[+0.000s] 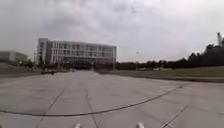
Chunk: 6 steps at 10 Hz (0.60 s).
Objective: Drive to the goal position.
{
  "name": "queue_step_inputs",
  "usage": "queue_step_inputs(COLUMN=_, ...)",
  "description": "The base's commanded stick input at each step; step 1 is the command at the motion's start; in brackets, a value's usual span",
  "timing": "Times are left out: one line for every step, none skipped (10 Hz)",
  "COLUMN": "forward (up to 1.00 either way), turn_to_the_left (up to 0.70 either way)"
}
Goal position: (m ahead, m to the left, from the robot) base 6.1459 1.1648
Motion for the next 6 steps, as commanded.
queue_step_inputs(forward=0.5, turn_to_the_left=0.25)
queue_step_inputs(forward=0.5, turn_to_the_left=0.25)
queue_step_inputs(forward=0.5, turn_to_the_left=0.25)
queue_step_inputs(forward=0.5, turn_to_the_left=0.25)
queue_step_inputs(forward=0.5, turn_to_the_left=0.25)
queue_step_inputs(forward=0.5, turn_to_the_left=0.25)
